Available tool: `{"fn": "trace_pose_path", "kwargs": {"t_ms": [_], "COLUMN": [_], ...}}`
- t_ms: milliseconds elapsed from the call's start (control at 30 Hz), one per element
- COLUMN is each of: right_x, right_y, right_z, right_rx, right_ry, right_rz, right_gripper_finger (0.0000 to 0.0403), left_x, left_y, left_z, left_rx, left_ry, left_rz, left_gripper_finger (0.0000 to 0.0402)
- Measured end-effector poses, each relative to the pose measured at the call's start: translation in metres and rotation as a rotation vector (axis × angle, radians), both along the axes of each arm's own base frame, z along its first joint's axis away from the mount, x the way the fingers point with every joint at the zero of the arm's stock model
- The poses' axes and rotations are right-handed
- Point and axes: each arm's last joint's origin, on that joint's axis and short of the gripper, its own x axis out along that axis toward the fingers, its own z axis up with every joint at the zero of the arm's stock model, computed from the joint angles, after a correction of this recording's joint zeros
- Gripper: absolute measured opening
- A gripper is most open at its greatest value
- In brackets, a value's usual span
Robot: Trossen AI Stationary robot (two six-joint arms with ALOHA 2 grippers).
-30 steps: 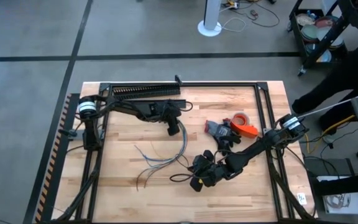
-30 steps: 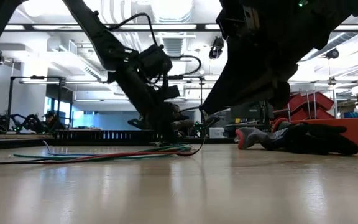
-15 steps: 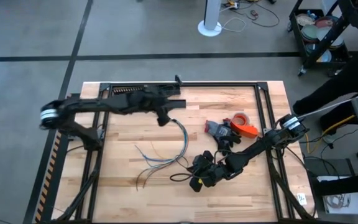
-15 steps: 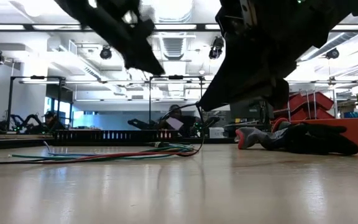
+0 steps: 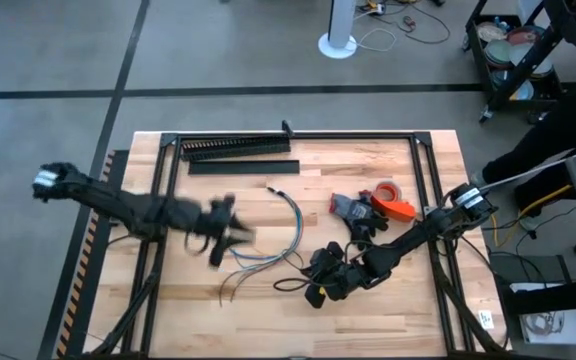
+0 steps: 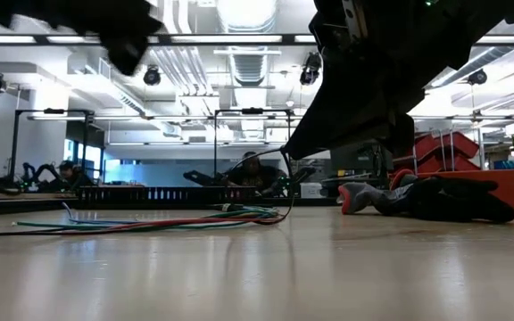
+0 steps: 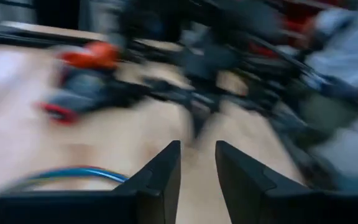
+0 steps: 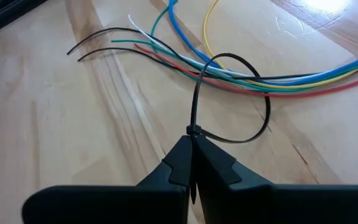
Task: Ziptie cables
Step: Wrap the black zip tie on the cable
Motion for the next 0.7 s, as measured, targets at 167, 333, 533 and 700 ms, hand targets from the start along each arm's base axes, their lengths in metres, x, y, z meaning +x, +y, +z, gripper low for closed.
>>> {"fn": "trace_pose_path", "kwargs": {"t_ms": [167,333,533,700], "right_x": [0.0,0.0,-0.001,-0.001], "right_y": [0.0,0.0,0.0,0.001], "right_z": [0.0,0.0,-0.001,0.0], "right_rx": [0.006,0.019,0.036,0.033], "right_ry": [-0.001,-0.004,0.014,0.007], "right_rz": [-0.006,-0.017,-0.005,-0.008], "right_gripper_finger": [0.0,0.0,0.0,0.0], "left_x": [-0.025,-0.039,-0.031,-0.02], "left_y": [-0.059,-0.085,-0.087,-0.083], "left_z": [-0.016,-0.023,-0.022,-0.027], "left_rx": [0.105,0.097,0.055,0.042], "left_ry": [0.002,0.004,-0.02,-0.025], "left_rz": [-0.017,-0.018,0.005,0.026], "left_gripper_finger": [0.007,0.006,0.0067,0.0079]}}
